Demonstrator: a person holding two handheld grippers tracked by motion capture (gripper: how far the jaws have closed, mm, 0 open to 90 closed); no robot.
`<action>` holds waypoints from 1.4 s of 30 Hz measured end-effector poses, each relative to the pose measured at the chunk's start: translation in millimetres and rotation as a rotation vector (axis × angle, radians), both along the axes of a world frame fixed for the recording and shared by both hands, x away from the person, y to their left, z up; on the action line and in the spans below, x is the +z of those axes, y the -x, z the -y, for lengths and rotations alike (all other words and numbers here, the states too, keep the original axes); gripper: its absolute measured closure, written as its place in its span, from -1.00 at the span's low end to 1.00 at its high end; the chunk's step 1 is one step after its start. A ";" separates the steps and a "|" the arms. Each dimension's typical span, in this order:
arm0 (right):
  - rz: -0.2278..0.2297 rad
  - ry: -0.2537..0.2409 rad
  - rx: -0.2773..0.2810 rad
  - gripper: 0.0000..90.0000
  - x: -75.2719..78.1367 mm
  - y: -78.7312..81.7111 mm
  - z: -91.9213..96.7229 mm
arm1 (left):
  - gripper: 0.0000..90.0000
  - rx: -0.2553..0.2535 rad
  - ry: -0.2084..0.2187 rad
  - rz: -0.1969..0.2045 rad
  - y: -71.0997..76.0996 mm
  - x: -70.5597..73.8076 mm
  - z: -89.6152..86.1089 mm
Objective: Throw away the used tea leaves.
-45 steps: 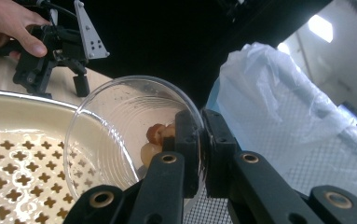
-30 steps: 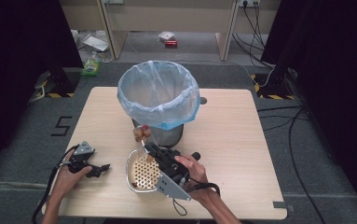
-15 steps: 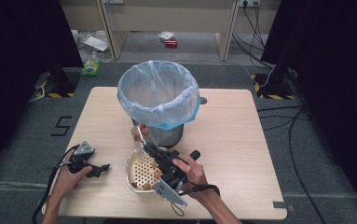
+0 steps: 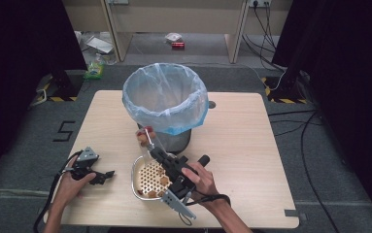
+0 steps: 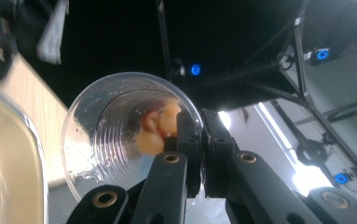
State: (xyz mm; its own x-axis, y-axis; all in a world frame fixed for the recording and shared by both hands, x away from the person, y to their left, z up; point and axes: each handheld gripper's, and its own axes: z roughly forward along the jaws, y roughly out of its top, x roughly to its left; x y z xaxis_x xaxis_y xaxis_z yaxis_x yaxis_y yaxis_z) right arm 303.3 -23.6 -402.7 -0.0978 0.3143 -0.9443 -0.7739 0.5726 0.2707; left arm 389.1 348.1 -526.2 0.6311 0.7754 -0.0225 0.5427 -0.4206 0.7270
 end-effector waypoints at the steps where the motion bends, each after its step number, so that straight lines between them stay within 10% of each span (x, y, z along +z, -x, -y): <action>1: 0.000 0.000 0.000 0.95 0.0 0.0 0.0 | -1.00 0.001 0.001 0.001 0.0 -0.1 0.1; 30: 0.041 -0.010 -0.010 0.95 0.2 5.5 -2.9 | -1.00 0.000 0.000 0.000 0.0 0.0 0.0; 42: -0.412 -0.068 0.060 0.95 35.0 5.5 -0.2 | -1.00 0.000 0.000 -0.001 0.0 0.1 0.0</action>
State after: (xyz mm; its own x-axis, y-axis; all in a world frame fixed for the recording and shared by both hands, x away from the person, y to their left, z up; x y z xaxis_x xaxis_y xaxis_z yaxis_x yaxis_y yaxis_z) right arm 297.9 -23.4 -367.7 -0.4830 0.3570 -0.7995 -0.6247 0.4994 0.6003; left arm 389.1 348.1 -526.2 0.6308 0.7756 -0.0231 0.5433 -0.4203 0.7268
